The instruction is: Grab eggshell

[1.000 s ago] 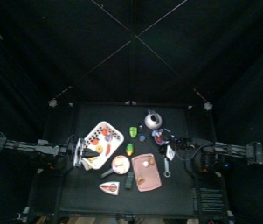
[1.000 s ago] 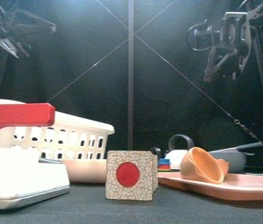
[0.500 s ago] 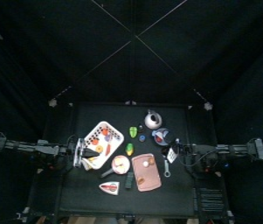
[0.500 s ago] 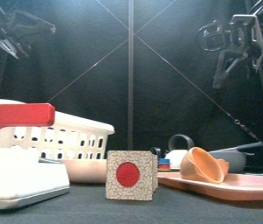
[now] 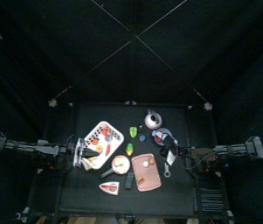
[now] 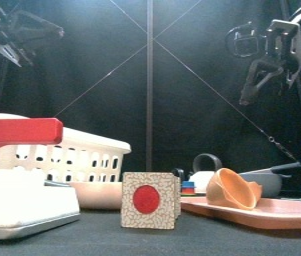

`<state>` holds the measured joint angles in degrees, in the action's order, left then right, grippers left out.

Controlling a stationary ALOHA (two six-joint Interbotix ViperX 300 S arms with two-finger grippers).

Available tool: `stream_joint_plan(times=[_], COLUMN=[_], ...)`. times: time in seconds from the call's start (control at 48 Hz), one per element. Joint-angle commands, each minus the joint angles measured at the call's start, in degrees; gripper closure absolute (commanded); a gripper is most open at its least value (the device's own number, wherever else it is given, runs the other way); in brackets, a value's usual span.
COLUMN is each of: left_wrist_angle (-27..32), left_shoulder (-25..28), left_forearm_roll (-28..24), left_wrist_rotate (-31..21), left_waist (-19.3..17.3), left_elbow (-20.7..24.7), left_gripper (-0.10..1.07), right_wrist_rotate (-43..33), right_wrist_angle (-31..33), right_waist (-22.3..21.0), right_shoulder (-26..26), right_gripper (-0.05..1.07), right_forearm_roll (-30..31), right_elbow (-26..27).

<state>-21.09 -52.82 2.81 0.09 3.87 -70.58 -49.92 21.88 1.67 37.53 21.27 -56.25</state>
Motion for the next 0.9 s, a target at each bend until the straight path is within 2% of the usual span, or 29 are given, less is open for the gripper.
stream_joint_plan(times=[0.0,0.146,0.271,0.688,0.875], left_wrist_angle=[-0.62,-0.62,-0.62,-0.62,-0.62], left_shoulder=[0.18,0.18,0.18,0.18,0.18], left_forearm_roll=[0.18,0.18,0.18,0.18,0.18], left_wrist_rotate=[0.00,-0.26,-0.26,-0.18,-0.26], left_waist=[-0.09,-0.09,0.09,0.09,0.09], left_elbow=[0.70,0.79,0.70,0.62,0.53], left_gripper=[0.96,0.96,0.96,0.96,0.96], right_wrist_rotate=[0.09,0.18,0.18,0.53,0.70], right_wrist_angle=[-4.39,-10.46,-11.78,-12.13,-12.04], right_waist=[1.05,2.29,2.90,5.10,5.36], right_shoulder=[-0.70,-4.13,-6.86,-14.94,-17.58], right_gripper=[0.95,0.93,0.85,0.41,0.38], right_forearm_roll=[0.18,0.18,0.70,2.90,5.27], right_elbow=[-0.53,-2.55,-2.81,-0.79,-0.09])
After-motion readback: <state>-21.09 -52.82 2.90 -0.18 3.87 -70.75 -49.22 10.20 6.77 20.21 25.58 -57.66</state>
